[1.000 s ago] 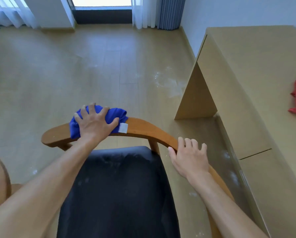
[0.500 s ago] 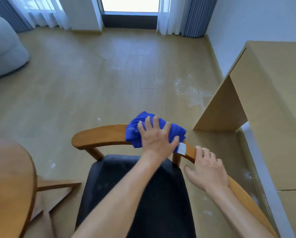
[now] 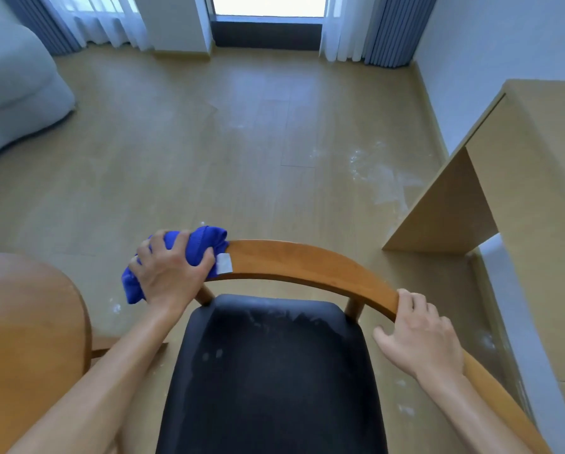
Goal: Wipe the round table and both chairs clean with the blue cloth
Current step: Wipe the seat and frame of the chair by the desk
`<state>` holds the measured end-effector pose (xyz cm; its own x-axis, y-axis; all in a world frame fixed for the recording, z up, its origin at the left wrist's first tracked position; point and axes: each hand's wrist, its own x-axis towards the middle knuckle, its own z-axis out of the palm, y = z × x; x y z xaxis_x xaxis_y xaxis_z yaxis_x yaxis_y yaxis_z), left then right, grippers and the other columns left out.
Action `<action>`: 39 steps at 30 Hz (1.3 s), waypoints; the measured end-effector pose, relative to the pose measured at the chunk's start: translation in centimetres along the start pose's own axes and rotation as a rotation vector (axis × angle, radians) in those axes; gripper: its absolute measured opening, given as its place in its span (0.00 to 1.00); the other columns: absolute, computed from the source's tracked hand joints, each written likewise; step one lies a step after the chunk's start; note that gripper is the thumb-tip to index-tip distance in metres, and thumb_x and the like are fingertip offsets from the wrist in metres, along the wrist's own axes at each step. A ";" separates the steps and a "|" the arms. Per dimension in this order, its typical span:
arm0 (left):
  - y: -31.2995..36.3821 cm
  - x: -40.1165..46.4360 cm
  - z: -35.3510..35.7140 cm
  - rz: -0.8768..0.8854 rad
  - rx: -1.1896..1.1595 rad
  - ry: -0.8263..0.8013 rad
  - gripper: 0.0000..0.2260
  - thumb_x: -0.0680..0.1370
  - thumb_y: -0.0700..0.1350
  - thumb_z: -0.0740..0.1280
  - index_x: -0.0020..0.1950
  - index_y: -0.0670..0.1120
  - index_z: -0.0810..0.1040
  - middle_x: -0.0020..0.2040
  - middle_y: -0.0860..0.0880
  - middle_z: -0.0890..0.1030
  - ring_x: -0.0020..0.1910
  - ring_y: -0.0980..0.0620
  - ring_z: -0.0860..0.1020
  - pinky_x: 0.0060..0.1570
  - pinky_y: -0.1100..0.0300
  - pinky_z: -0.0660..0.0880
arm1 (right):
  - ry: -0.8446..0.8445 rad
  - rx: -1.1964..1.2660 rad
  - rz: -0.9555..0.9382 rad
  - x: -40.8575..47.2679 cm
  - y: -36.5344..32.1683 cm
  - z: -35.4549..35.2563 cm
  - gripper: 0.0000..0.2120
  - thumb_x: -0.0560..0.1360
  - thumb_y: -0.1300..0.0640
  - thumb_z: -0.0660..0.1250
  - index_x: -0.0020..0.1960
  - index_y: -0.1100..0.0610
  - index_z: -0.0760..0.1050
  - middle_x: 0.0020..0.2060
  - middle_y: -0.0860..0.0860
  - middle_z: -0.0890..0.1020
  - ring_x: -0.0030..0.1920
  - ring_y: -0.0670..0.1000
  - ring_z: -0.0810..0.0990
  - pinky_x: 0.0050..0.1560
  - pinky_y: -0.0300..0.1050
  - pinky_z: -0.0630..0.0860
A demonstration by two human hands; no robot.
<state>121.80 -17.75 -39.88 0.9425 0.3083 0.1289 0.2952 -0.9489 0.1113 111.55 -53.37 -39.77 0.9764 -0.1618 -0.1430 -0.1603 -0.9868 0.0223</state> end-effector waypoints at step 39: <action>18.0 -6.0 1.8 0.745 -0.039 0.040 0.22 0.69 0.61 0.68 0.55 0.48 0.81 0.57 0.40 0.78 0.56 0.35 0.75 0.59 0.34 0.67 | -0.030 -0.033 0.065 0.1 1.4 1.0 0.44 0.72 0.28 0.44 0.78 0.54 0.46 0.77 0.57 0.55 0.76 0.59 0.54 0.71 0.62 0.57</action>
<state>121.71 -36.84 -40.44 0.8840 -0.4127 0.2194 -0.4261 -0.9045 0.0153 111.27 -54.77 -40.77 0.9593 -0.2259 -0.1695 -0.2178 -0.9738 0.0648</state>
